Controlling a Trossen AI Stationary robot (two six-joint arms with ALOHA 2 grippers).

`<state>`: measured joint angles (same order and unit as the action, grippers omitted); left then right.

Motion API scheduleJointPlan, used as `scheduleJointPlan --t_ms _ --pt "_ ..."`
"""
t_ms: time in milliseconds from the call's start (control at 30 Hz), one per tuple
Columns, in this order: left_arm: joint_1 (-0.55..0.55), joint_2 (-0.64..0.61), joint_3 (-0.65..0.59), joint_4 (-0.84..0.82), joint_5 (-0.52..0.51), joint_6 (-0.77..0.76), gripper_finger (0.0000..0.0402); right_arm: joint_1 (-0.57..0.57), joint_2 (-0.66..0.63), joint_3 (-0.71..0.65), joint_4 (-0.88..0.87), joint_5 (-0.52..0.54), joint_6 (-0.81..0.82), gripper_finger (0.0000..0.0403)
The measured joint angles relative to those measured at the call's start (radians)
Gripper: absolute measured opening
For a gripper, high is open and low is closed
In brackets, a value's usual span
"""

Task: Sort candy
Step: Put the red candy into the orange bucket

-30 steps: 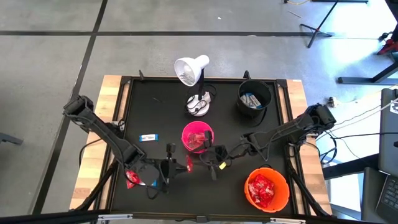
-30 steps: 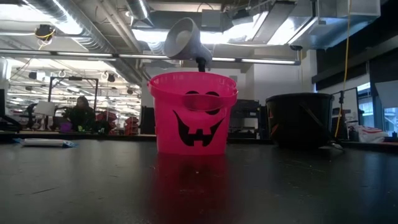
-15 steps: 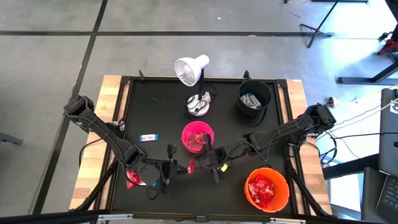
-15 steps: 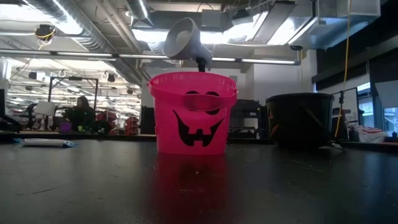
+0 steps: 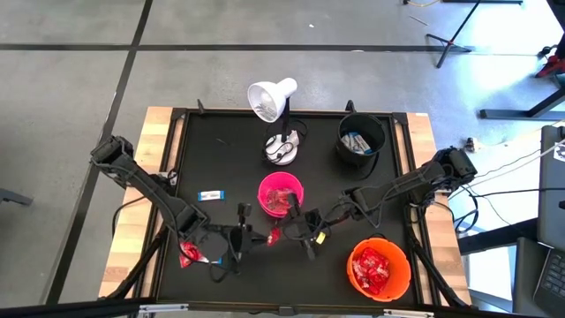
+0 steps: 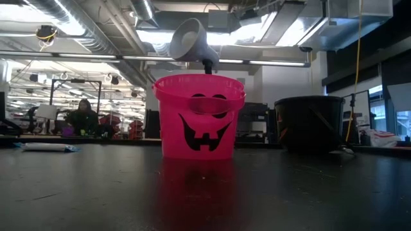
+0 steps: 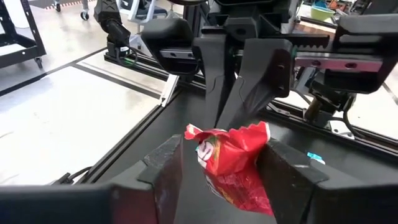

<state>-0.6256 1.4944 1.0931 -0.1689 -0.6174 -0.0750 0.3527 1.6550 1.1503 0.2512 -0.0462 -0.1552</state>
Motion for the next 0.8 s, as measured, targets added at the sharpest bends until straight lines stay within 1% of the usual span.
scheduleJointPlan --t_ms 67,133,367,433,500,600,700,800 --pt "0.004 0.0 0.0 0.0 0.0 0.0 0.0 0.0 0.0 0.0 0.0 0.0 -0.006 0.0182" --pt "0.004 0.0 0.0 0.0 0.0 0.0 0.0 0.0 -0.001 0.0 0.0 0.0 -0.009 0.0159" --pt "0.004 0.0 0.0 -0.001 -0.001 -0.001 0.0 -0.002 -0.001 0.0 -0.035 0.0 -0.01 0.0035" --pt "0.004 0.0 0.0 0.0 -0.001 -0.002 0.0 -0.002 -0.001 0.0 -0.04 0.001 -0.011 0.0012" --pt "0.004 0.0 0.0 0.001 -0.012 -0.024 0.0 -0.002 -0.001 0.0 -0.042 0.001 -0.011 0.0012" --pt "0.004 0.0 0.0 0.001 -0.039 -0.069 0.0007 -0.002 -0.001 0.0 -0.043 0.014 -0.011 0.0027" --pt "0.004 0.0 0.0 0.001 -0.039 -0.074 0.003 -0.002 -0.002 0.0 -0.052 0.055 -0.011 0.0026" --pt "0.004 -0.001 0.0 0.002 -0.044 -0.076 0.0066 -0.001 -0.002 0.001 -0.075 0.09 -0.011 0.0011"
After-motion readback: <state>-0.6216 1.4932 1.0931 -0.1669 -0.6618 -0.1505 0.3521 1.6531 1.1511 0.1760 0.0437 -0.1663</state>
